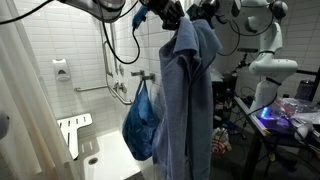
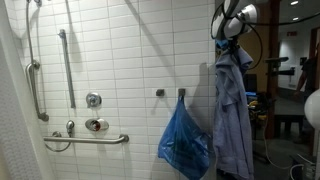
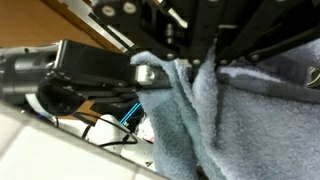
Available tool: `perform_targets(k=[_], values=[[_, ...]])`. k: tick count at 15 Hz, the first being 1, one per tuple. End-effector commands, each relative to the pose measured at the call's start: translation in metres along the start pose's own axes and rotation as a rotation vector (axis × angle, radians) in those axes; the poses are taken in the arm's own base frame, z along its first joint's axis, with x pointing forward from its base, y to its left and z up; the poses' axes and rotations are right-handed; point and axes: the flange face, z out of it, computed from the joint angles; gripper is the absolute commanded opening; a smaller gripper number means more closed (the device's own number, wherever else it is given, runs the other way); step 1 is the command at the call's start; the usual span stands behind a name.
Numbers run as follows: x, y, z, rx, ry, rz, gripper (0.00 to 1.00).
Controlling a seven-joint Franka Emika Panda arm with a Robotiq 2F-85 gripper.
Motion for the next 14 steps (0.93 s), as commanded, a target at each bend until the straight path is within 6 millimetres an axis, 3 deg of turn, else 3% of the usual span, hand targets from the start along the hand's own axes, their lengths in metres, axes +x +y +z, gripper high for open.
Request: perform_targets(k=[1, 8, 14], values=[[0.004, -0.022, -0.002, 0.008, -0.053, -0.024, 0.01], [0.028, -0.035, -0.022, 0.020, -0.034, -0.019, 0.01], [0.064, -0.053, -0.059, 0.089, 0.021, 0.028, 0.01]])
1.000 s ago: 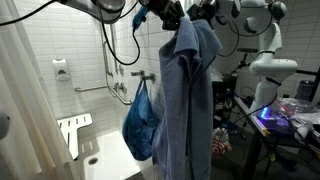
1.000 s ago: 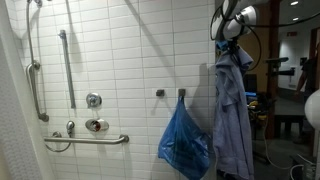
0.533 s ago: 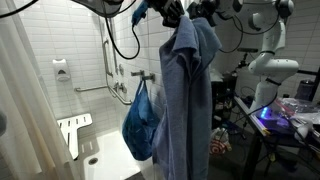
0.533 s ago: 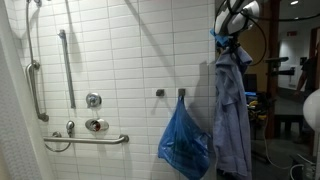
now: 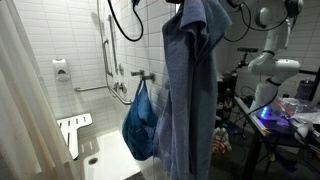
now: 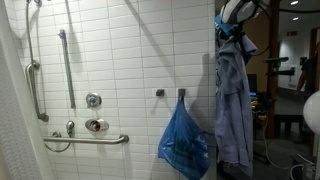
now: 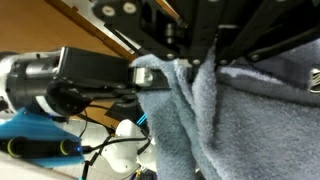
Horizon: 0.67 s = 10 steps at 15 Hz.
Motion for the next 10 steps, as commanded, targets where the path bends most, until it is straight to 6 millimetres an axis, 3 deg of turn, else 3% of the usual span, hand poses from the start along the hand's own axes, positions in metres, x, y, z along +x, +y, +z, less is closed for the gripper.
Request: perform_targets(k=[1, 6, 10], values=[[0.023, -0.021, -0.022, 0.057, 0.039, 0.042, 0.01], [0.042, -0.032, -0.044, 0.108, 0.087, 0.073, 0.01], [0.040, -0.037, -0.049, 0.128, 0.105, 0.068, 0.01]])
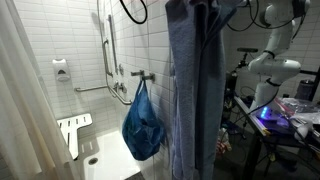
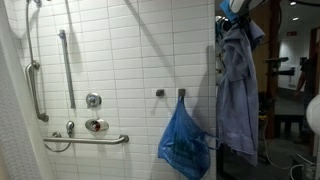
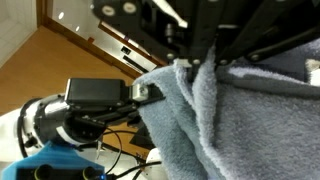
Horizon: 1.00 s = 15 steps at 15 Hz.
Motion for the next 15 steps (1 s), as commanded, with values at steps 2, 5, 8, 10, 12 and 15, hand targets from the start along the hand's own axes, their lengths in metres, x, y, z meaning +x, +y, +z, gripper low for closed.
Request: perform_targets(k=[2, 5, 8, 10, 12, 15], values=[[-0.010, -0.012, 0.000, 0.013, 0.019, -0.015, 0.01], [-0.027, -0.007, 0.013, -0.008, 0.020, -0.059, 0.01], [-0.046, 0.001, 0.029, -0.024, 0.000, -0.094, 0.01], [-0.052, 0.005, 0.032, -0.026, -0.011, -0.113, 0.01], [-0.062, 0.009, 0.035, -0.029, -0.026, -0.136, 0.01], [-0.085, 0.016, 0.039, -0.041, -0.052, -0.185, 0.01]])
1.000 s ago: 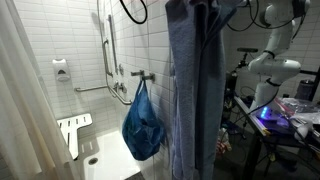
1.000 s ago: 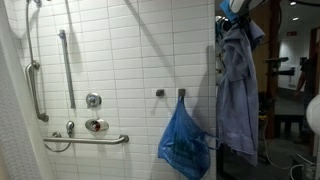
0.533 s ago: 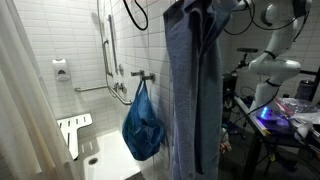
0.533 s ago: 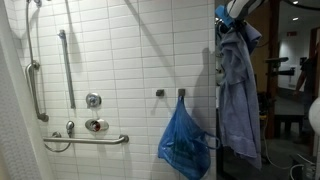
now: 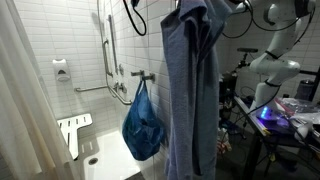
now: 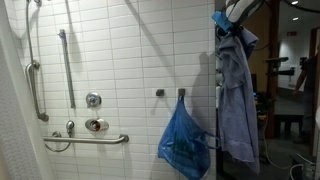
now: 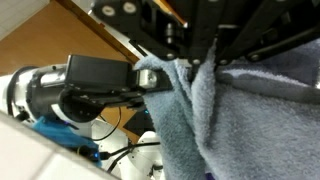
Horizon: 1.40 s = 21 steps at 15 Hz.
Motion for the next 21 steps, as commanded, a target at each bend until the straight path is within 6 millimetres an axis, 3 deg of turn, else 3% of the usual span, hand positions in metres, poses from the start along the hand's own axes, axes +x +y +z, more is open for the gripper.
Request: perform_targets(k=[1, 5, 14, 15, 21], values=[[-0.039, -0.001, 0.017, 0.003, -0.046, -0.042, 0.01], [-0.063, 0.009, 0.020, 0.015, -0.034, 0.037, 0.01], [-0.090, 0.023, 0.036, -0.033, 0.079, 0.566, 0.01], [-0.050, 0.001, 0.030, -0.051, 0.077, 0.600, 0.01], [-0.006, -0.001, 0.033, -0.122, 0.158, 0.762, 0.01]])
